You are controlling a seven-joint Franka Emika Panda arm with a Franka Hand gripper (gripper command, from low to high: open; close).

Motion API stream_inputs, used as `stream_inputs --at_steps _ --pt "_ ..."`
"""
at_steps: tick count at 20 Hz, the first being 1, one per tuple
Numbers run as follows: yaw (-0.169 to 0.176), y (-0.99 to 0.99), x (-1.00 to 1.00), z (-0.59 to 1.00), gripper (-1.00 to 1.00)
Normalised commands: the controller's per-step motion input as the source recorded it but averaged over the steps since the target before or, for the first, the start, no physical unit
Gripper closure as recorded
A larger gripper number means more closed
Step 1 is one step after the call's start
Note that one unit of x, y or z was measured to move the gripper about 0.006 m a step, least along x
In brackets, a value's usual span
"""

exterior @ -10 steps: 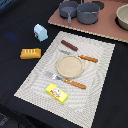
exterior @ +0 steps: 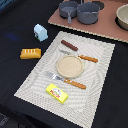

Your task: Interact with the objects in diverse but meaningful ways.

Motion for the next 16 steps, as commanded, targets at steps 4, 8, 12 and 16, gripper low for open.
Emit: stream_inputs --at_steps 4,8,12,16 --pt "-0.040 -0.27 0.85 -0.13 -1.00" --pt "-0.050 -0.22 0.93 -0.09 -1.00" --pt "-0.047 -0.16 0.73 -0.18 -1.00" --pt "-0.048 -0.08 0.44 -0.27 -1.00"
